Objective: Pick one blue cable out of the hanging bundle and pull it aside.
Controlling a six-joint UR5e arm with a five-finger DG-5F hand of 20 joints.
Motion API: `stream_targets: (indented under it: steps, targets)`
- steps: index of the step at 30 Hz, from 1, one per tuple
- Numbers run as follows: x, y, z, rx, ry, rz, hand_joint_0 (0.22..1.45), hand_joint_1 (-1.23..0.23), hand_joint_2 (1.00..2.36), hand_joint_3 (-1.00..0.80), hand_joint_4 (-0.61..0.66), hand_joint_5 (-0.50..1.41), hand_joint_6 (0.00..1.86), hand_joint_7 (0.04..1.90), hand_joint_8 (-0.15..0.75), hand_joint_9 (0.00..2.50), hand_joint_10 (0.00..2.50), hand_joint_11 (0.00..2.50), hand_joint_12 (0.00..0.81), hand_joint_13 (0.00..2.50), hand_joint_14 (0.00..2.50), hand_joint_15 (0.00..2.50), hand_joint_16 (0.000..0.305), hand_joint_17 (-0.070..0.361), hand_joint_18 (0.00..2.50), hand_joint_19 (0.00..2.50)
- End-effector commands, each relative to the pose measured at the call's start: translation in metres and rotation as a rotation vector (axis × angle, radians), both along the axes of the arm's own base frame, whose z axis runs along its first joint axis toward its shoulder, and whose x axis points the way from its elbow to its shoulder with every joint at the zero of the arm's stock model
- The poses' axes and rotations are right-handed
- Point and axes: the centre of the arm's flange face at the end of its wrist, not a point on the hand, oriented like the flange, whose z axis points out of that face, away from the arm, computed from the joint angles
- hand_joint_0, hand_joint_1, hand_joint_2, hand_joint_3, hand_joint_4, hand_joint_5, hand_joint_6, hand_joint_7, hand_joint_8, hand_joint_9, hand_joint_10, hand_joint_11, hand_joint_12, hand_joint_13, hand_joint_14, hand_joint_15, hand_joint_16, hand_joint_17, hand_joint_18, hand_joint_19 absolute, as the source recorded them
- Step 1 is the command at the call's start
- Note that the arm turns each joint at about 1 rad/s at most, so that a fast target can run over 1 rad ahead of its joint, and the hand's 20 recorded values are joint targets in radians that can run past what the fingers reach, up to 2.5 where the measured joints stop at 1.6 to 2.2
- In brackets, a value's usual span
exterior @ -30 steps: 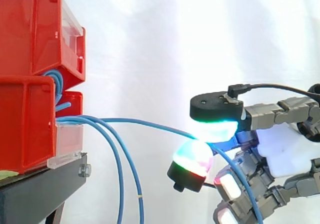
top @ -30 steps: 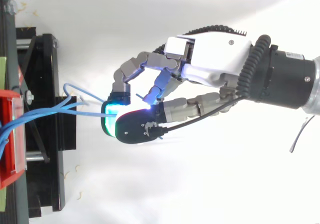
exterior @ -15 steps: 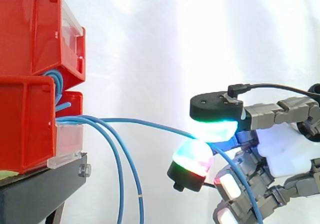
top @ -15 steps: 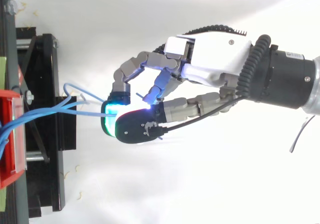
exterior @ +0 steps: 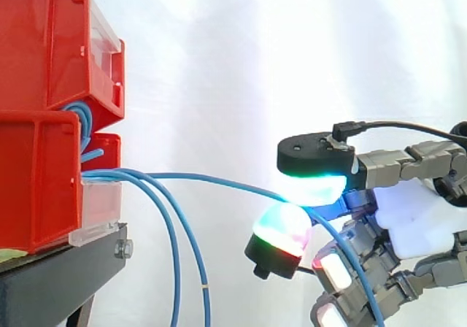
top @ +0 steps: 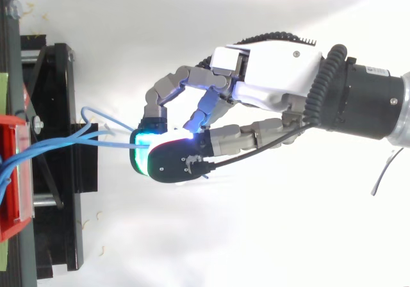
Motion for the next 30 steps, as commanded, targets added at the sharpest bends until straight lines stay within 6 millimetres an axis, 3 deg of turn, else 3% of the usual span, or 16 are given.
stream_targets:
  steps: [1, 30]
  targets:
    - [0.0004, 0.0001, 0.0006, 0.000, -0.002, 0.000, 0.49, -0.81, 1.44, 0.04, -0.14, -0.03, 0.87, 1.06, 0.260, 1.20, 0.02, 0.46, 0.466, 0.94, 0.02, 0.53, 0.073, 0.164, 0.68, 0.53]
    - [0.0000, 0.0000, -0.0001, 0.000, 0.000, 0.000, 0.50, -0.82, 1.38, 0.05, -0.13, -0.03, 0.87, 1.07, 0.265, 1.21, 0.02, 0.47, 0.472, 0.93, 0.02, 0.53, 0.073, 0.165, 0.69, 0.53]
